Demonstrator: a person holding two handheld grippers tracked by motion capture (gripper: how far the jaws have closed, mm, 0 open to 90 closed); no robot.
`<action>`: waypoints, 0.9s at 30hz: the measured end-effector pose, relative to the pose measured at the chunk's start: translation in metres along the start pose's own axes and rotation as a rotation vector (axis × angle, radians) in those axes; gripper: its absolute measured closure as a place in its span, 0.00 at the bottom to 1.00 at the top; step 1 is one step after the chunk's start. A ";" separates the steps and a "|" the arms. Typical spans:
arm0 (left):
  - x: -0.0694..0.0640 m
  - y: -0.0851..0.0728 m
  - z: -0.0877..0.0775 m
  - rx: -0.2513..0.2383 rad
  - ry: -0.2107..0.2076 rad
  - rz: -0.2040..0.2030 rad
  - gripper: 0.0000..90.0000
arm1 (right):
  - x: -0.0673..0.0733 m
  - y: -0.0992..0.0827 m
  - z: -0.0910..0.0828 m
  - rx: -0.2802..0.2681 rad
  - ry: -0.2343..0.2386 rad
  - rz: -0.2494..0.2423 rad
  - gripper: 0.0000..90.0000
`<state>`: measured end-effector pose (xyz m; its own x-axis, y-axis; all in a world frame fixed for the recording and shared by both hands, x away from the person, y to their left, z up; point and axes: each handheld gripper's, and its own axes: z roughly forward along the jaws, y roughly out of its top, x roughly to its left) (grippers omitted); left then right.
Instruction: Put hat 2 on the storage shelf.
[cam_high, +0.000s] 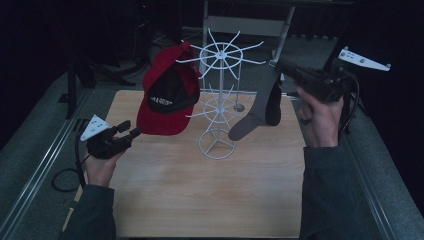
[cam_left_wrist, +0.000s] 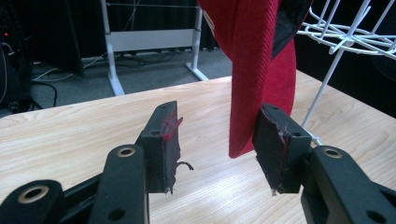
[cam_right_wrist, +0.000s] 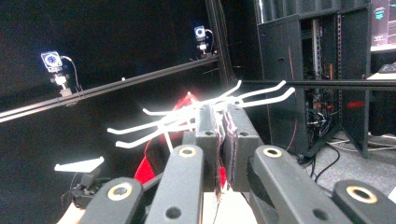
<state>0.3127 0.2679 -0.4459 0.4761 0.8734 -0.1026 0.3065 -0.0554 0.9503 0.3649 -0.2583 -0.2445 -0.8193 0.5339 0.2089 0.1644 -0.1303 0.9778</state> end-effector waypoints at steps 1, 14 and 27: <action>0.000 0.000 0.000 0.000 0.000 0.000 0.58 | 0.000 0.001 0.001 0.002 0.000 0.000 0.95; 0.000 0.000 0.000 -0.001 0.000 0.000 0.58 | 0.006 0.014 0.018 0.009 0.012 -0.011 0.95; 0.000 0.000 0.001 -0.002 -0.002 0.001 0.58 | 0.004 0.017 0.047 0.071 -0.013 -0.025 0.95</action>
<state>0.3135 0.2670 -0.4461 0.4779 0.8724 -0.1023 0.3042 -0.0552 0.9510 0.3901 -0.2194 -0.2261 -0.8164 0.5475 0.1838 0.1824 -0.0576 0.9815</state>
